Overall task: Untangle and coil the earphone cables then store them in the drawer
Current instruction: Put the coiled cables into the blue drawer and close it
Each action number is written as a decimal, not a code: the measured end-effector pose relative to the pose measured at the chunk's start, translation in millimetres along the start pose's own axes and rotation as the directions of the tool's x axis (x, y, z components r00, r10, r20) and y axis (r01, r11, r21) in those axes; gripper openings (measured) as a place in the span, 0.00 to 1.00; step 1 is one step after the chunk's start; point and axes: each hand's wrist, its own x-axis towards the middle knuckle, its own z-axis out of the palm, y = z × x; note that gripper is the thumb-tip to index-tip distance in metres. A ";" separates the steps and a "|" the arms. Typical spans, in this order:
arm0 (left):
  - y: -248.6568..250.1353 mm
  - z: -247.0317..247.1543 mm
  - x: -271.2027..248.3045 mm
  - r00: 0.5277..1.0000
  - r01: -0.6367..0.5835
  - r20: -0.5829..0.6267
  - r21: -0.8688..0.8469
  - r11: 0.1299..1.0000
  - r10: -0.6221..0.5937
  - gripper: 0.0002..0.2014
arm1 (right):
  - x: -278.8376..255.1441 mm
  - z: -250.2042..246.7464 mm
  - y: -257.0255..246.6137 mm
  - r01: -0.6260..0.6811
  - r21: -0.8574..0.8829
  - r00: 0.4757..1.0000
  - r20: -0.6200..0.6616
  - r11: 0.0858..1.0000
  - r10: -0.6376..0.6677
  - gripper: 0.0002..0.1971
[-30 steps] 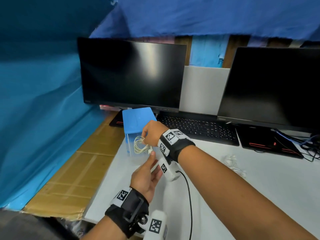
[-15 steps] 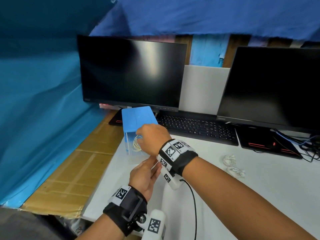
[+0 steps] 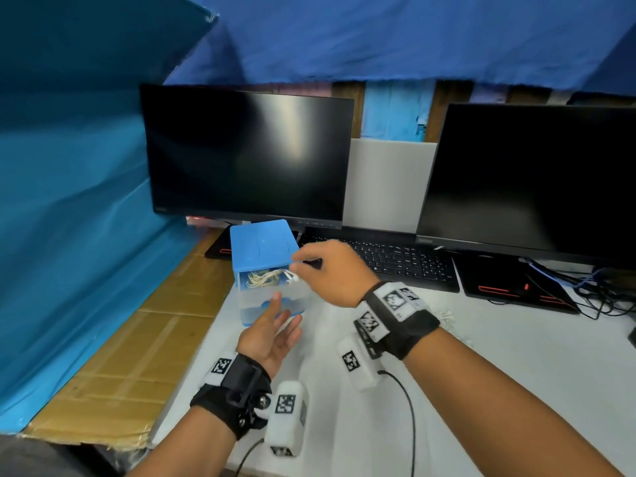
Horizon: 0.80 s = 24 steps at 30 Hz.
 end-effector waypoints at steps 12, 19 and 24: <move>15.0 21.9 30.3 0.996 0.032 -0.081 0.005 0.999 -0.031 0.22 | -106.1 -102.5 134.0 -0.498 0.079 0.849 -0.158 0.863 0.504 0.09; 1.1 4.5 28.1 0.995 0.013 -0.100 0.045 0.999 -0.008 0.20 | -133.2 -77.0 156.9 -0.630 -0.472 0.685 0.039 0.617 0.728 0.12; -8.4 -6.4 17.9 0.998 0.005 -0.066 0.080 0.997 0.001 0.16 | -134.1 -60.8 162.4 -0.572 -0.579 0.699 0.027 0.581 0.714 0.14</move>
